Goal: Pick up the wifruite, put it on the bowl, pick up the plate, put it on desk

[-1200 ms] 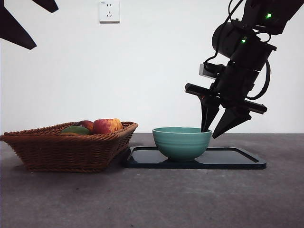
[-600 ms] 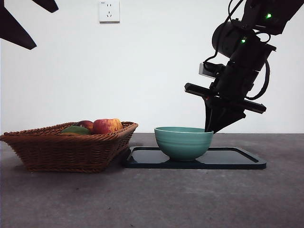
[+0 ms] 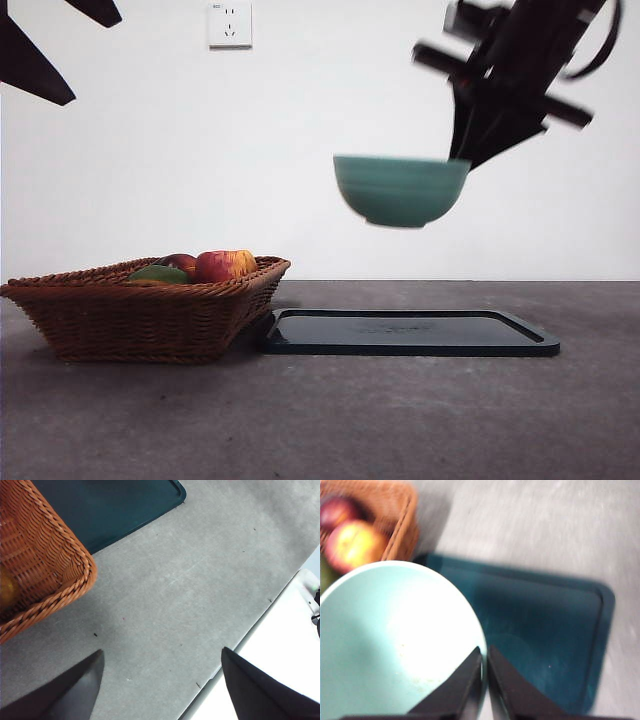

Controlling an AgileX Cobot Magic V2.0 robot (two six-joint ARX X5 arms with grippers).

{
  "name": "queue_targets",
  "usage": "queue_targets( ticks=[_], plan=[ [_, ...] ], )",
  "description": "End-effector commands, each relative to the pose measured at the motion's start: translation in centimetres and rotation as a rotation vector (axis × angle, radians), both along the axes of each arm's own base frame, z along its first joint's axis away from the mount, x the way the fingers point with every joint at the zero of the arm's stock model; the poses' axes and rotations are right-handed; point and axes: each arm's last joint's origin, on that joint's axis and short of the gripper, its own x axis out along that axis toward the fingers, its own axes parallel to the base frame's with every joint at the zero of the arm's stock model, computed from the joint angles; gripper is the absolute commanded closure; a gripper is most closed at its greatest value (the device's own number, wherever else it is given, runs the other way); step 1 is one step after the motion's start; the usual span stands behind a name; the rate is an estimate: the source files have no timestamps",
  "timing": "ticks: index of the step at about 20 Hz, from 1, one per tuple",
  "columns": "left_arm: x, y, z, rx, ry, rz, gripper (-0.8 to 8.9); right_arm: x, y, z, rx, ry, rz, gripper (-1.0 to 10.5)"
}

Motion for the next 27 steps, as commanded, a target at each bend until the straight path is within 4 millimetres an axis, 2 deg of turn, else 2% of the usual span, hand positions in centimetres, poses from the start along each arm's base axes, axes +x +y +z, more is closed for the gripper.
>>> queue_targets(
  ticks=[1, 3, 5, 7, 10, 14, 19, 23, 27],
  plan=[
    [0.1, -0.2, 0.3, -0.002, -0.015, -0.016, 4.39, -2.4, 0.3, 2.4, -0.022, -0.048, 0.06, 9.3],
    [0.1, -0.2, 0.3, -0.002, -0.015, -0.016, 4.39, -4.6, 0.4, 3.4, -0.042, -0.081, 0.076, 9.3],
    [0.1, -0.2, 0.3, -0.002, -0.014, -0.016, 4.39, -6.5, 0.5, 3.0, -0.04, -0.085, 0.111, 9.3],
    [0.1, -0.2, 0.3, -0.002, -0.015, -0.016, 4.39, -8.1, 0.8, 1.6, -0.05, -0.07, 0.143, 9.3],
    [0.1, -0.2, 0.3, -0.002, -0.015, -0.016, 4.39, -9.4, 1.6, -1.5, -0.078, -0.027, 0.164, 9.3],
    [0.1, -0.2, 0.3, -0.002, -0.014, -0.016, 4.39, -10.2, 2.6, -5.7, -0.055, 0.008, 0.166, 9.3],
    [0.1, -0.2, 0.3, -0.002, -0.013, -0.016, 4.39, -10.1, 3.0, -9.3, -0.066, 0.061, 0.157, 9.3],
    [0.1, -0.2, 0.3, 0.0, -0.011, -0.016, 4.39, -9.5, 3.5, -10.4, -0.082, 0.075, 0.153, 9.3],
    [0.1, -0.1, 0.3, 0.001, -0.009, -0.016, 4.39, -9.5, 3.5, -10.5, -0.083, 0.085, 0.155, 9.3]
  ],
)
